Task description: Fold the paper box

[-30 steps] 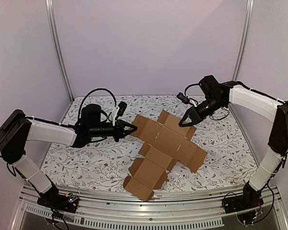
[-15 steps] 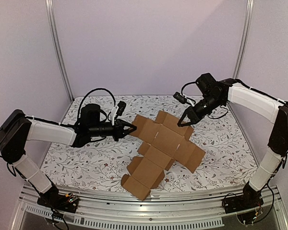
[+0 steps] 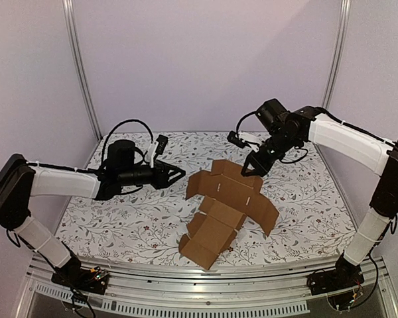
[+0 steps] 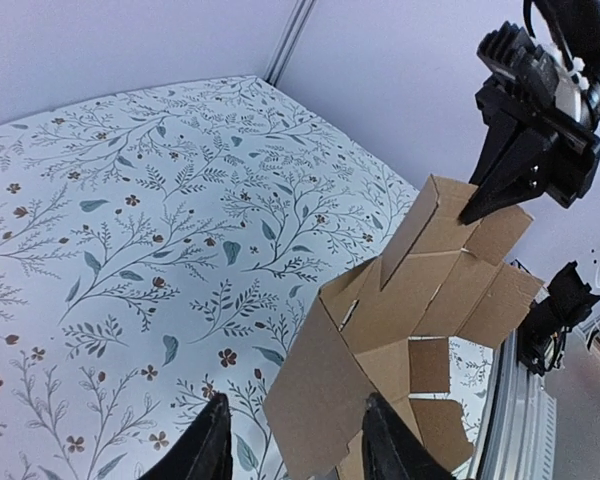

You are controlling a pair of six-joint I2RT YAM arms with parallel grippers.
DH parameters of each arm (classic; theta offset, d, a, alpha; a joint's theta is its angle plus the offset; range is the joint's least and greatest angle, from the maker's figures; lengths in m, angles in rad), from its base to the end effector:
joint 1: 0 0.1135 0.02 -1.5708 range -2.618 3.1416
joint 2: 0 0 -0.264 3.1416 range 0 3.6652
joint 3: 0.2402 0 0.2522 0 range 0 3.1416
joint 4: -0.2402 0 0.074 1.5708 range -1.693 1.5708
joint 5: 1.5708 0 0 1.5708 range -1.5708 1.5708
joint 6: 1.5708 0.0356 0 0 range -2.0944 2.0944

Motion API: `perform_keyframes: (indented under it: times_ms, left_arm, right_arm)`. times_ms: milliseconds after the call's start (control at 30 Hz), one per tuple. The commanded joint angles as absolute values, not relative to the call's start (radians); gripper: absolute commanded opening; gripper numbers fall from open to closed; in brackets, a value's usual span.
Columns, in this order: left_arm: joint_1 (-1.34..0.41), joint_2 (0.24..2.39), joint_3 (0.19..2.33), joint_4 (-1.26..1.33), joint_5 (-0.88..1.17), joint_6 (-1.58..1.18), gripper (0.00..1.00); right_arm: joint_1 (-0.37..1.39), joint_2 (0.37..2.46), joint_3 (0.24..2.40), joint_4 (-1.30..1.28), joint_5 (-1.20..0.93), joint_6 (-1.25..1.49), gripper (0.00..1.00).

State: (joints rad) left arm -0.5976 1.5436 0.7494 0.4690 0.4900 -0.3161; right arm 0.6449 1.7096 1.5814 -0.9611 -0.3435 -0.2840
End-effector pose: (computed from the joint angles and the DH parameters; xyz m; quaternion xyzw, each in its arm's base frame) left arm 0.2611 -0.1979 0.2110 0.2506 0.7603 -0.4264 0.4209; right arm 0.2780 0.2241 0.3079 -0.4650 0.8373 0.2054 0.2013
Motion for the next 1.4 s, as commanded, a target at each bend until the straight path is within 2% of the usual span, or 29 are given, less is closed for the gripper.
perform_keyframes:
  times_ms: [0,267,433,633,967,1367]
  left_arm:
    - [-0.584,1.471,0.778,0.367,0.396,-0.367,0.44]
    - [-0.584,1.456,0.82,0.2,0.33,-0.45,0.42]
    - [-0.586,1.468,0.823,0.166,0.336,-0.475,0.37]
    - [-0.587,1.458,0.889,0.126,0.377,-0.495,0.36]
    - [-0.594,1.587,1.132,0.055,0.485,-0.542,0.01]
    - [-0.655,1.753,1.299,0.003,0.582,-0.566,0.0]
  right_arm:
    - [0.68,1.692,1.579,-0.905,-0.225,-0.383,0.0]
    - [0.696,1.65,1.505,-0.75,-0.225,-0.543,0.0]
    - [0.708,1.651,1.46,-0.632,-0.193,-0.557,0.0]
    - [0.725,1.682,1.458,-0.607,-0.185,-0.527,0.0]
    - [0.751,1.707,1.455,-0.599,-0.189,-0.477,0.0]
    - [0.751,1.709,1.441,-0.583,-0.161,-0.452,0.0]
